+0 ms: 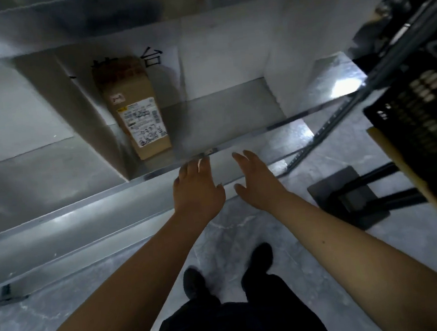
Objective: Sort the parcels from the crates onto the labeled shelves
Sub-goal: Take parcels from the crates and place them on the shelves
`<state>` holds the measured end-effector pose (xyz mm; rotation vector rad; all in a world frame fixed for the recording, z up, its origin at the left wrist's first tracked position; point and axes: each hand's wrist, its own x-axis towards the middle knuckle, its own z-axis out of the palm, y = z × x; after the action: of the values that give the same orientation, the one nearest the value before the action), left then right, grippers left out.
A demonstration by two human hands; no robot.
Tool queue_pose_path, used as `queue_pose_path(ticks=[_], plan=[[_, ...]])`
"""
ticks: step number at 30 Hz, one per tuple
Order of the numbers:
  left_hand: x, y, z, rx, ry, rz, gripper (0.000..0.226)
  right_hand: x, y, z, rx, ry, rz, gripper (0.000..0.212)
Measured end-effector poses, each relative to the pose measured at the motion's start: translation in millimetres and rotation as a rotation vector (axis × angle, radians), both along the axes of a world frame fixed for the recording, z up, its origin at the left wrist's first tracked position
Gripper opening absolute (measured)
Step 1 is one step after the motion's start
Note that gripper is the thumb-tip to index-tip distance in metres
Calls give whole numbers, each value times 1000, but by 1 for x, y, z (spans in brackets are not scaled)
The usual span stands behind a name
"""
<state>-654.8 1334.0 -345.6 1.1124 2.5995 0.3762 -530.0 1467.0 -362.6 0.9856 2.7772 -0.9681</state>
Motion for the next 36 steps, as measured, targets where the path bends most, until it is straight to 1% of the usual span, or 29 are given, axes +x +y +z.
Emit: queue_pose_path(ticks=[6, 10, 14, 17, 23, 26, 29, 33, 36], plan=[[70, 65, 19, 17, -3, -212, 83, 75, 46, 30, 13, -18, -130, 86], [130, 120, 39, 61, 18, -339, 82, 147, 86, 46, 18, -11, -227, 86], [202, 180, 56, 139, -19, -430, 78, 235, 131, 63, 78, -2, -327, 83], [251, 221, 65, 162, -20, -474, 74, 298, 164, 72, 116, -25, -407, 82], [329, 280, 80, 209, -3, -552, 74, 388, 205, 89, 109, -38, -489, 84], [345, 294, 86, 219, 3, -560, 74, 408, 215, 93, 132, -32, -496, 83], [338, 294, 89, 230, 23, -513, 72, 406, 220, 93, 117, -22, -462, 82], [314, 279, 91, 269, 39, -404, 69, 375, 224, 92, 105, 12, -351, 80], [286, 256, 91, 240, 57, -276, 72, 334, 221, 91, 97, 46, -230, 78]])
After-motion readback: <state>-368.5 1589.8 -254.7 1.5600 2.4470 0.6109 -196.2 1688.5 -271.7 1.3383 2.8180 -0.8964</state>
